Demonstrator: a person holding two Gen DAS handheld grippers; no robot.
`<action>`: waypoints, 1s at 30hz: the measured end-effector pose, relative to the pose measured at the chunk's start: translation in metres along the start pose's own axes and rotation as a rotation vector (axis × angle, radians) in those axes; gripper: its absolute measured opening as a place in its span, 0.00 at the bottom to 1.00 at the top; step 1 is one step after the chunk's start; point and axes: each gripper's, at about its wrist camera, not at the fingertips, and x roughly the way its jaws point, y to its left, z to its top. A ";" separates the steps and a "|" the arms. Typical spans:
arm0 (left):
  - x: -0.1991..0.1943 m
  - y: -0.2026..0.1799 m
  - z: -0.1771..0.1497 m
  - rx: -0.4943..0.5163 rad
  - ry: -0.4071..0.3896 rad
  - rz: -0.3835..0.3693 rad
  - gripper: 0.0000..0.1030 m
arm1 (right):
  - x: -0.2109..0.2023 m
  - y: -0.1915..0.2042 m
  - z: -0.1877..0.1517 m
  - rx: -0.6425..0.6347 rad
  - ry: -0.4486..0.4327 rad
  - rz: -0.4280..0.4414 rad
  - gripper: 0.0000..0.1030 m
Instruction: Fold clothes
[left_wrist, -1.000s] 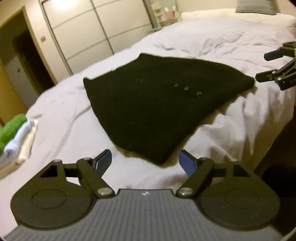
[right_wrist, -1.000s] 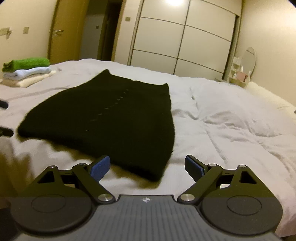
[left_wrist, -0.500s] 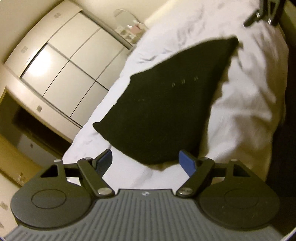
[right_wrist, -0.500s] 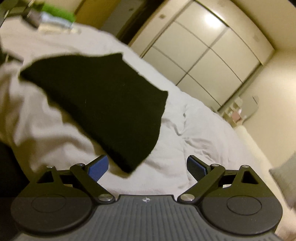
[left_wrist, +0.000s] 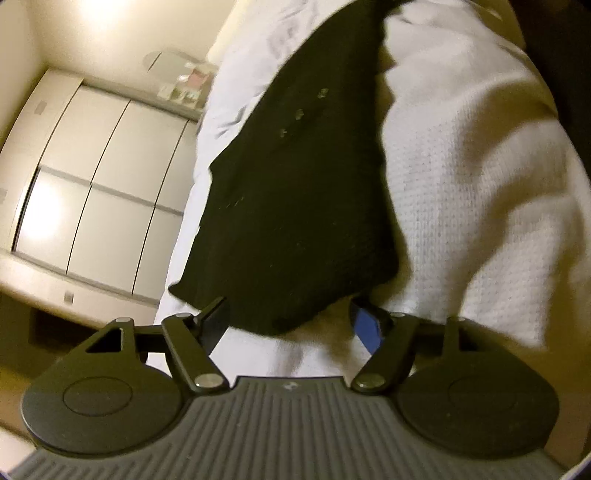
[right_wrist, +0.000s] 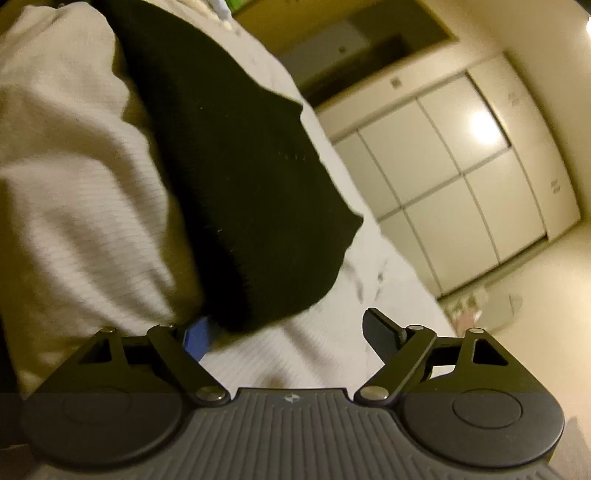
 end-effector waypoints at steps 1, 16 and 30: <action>0.003 -0.001 0.000 0.028 -0.016 0.004 0.69 | 0.003 -0.002 -0.002 -0.013 -0.023 0.010 0.78; 0.049 -0.001 0.005 0.077 -0.060 -0.040 0.15 | 0.046 -0.003 -0.022 -0.343 -0.258 0.135 0.09; -0.021 0.055 0.013 -0.198 -0.089 -0.102 0.07 | -0.009 -0.086 0.038 -0.072 -0.119 0.380 0.09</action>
